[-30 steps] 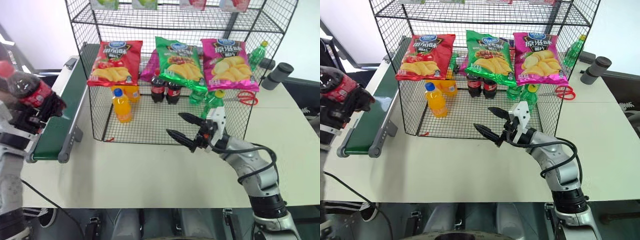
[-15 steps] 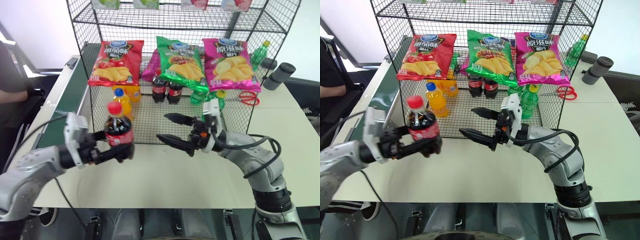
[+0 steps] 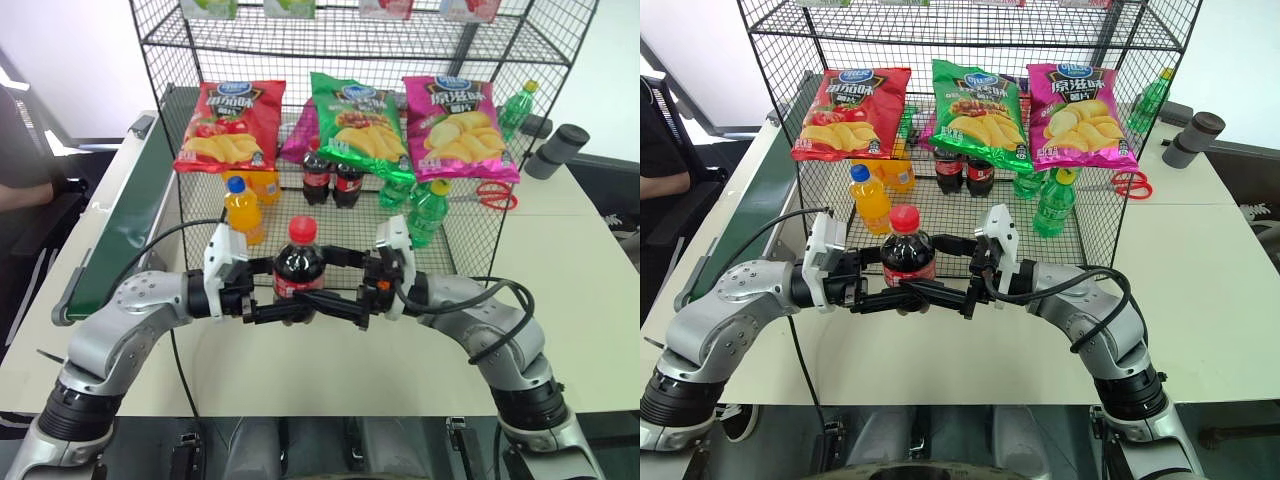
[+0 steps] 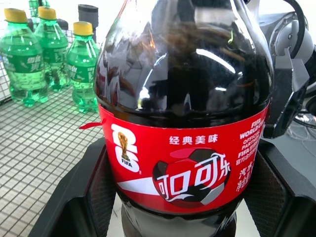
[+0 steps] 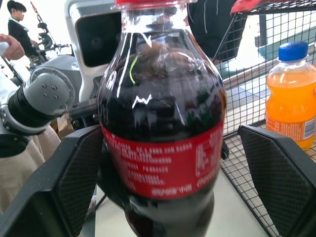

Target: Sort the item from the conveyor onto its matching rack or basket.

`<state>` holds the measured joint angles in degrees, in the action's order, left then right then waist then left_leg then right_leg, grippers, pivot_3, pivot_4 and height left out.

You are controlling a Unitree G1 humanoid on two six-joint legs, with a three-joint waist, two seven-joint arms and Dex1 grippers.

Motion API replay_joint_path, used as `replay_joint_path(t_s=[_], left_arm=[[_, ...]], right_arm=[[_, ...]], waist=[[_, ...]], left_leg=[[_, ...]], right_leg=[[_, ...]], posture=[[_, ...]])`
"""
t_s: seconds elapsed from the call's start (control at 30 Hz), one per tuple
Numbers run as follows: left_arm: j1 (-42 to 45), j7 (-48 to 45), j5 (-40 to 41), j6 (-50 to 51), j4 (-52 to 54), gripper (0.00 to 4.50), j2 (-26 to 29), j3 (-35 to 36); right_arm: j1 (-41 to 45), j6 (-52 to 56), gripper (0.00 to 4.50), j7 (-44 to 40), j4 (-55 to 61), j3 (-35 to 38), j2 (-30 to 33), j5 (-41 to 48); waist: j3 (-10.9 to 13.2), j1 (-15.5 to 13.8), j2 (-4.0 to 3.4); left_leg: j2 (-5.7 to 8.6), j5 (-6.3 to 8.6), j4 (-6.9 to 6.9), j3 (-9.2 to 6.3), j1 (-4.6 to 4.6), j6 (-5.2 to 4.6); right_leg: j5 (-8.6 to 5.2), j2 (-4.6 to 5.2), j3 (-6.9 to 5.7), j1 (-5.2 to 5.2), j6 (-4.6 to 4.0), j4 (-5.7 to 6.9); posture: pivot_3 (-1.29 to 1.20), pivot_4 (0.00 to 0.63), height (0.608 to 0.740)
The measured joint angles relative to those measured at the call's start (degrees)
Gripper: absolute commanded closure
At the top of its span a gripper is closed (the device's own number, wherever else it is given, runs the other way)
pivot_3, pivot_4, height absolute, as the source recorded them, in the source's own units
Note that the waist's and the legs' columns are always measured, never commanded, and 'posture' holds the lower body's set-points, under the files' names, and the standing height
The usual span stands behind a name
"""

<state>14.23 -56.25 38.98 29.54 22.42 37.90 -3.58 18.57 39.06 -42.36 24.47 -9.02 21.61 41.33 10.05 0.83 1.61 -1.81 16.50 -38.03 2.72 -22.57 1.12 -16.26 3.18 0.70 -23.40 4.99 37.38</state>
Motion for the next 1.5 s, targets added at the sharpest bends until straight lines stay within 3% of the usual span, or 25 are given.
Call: replay_joint_path(t_s=[0.23, 0.33, 0.37, 0.5, 0.6, 0.8, 1.1, 1.3, 1.5], left_arm=[[1.24, -0.75, -2.53, -0.71, -0.55, 1.5, -2.48, -1.27], [1.28, -0.84, -2.71, -0.65, -0.76, 1.5, -2.69, -1.3], [1.27, -0.82, -2.59, -0.31, -0.86, 1.5, -2.83, -1.31], [1.27, -0.7, -2.4, 0.53, -0.95, 1.5, -3.12, -1.3], [1.28, -0.39, -1.19, 2.68, -0.96, 0.03, -3.18, -0.93], [0.86, 0.01, -2.35, 0.94, -0.85, 0.03, -2.81, 0.14], [-9.71, 3.27, -7.27, -6.09, -0.69, 0.03, -0.75, 7.0], [-16.44, 8.98, -7.98, -8.69, -1.04, 0.03, -3.29, 13.92], [-18.04, 13.53, -9.69, -11.68, -1.58, 0.03, -7.55, 14.79]], right_arm=[[-0.15, 1.1, 0.0, 0.5, -0.05, -0.08, -1.54, 0.81], [-0.07, 1.89, 1.29, 0.8, -0.14, 0.1, -1.69, 1.16], [-0.04, 2.02, 1.43, 0.8, -0.14, 0.1, -1.66, 1.16], [0.11, 2.68, 1.43, 0.85, -0.14, 0.27, -1.62, 1.17], [0.12, 3.0, 1.43, 1.17, -0.14, 0.3, -1.74, 1.21], [0.69, 2.99, 1.43, 2.76, -0.86, 0.32, -2.86, 0.85], [2.49, -6.18, 1.43, 8.25, -8.66, 2.64, -6.69, -7.77], [2.6, -22.97, 1.43, 12.09, -21.38, 3.14, -9.94, -19.89], [4.38, -38.42, 1.43, 17.29, -38.18, 3.14, -15.11, -29.43]], waist=[[0.0, -0.04, 0.0], [0.0, 0.03, 0.0], [0.0, 0.02, 0.0], [0.0, 0.01, 0.0], [0.0, 0.01, 0.0], [0.0, 0.01, 0.0], [0.0, 0.08, 0.0], [0.0, 0.17, -0.01], [0.01, 0.46, -0.02]], left_leg=[[0.0, 0.0, -0.02, -0.01, 0.0, 0.0], [-0.01, 0.0, -0.02, -0.01, 0.0, 0.0], [-0.01, 0.0, -0.02, -0.01, 0.01, 0.0], [-0.02, 0.0, -0.03, -0.02, 0.01, 0.0], [-0.02, 0.0, -0.03, -0.02, 0.02, 0.0], [-0.02, 0.0, -0.03, -0.02, 0.02, 0.0], [-0.05, 0.0, -0.03, 0.0, 0.03, 0.0], [-0.02, 0.0, -0.02, 0.04, 0.04, 0.0], [-0.04, -0.01, -0.02, 0.06, 0.06, 0.02]], right_leg=[[0.0, -0.04, 0.01, 0.01, 0.0, 0.02], [0.0, -0.04, 0.01, 0.0, 0.01, 0.05], [0.0, -0.05, 0.01, 0.0, 0.01, 0.06], [0.0, -0.06, 0.01, -0.01, 0.01, 0.08], [0.0, -0.07, 0.01, 0.0, 0.01, 0.08], [0.0, -0.07, 0.02, -0.01, 0.01, 0.09], [0.0, 0.02, 0.03, -0.03, 0.0, 0.11], [0.0, 0.07, 0.04, -0.03, 0.0, 0.1], [0.0, 0.07, 0.08, -0.05, 0.0, 0.18]], posture=[[0.0, 0.15, 0.74], [0.0, 0.15, 0.74], [0.0, 0.15, 0.74], [0.0, 0.15, 0.74], [0.0, 0.15, 0.74], [0.0, 0.15, 0.74], [0.0, 0.15, 0.74], [0.0, 0.15, 0.74], [0.0, 0.15, 0.74]])
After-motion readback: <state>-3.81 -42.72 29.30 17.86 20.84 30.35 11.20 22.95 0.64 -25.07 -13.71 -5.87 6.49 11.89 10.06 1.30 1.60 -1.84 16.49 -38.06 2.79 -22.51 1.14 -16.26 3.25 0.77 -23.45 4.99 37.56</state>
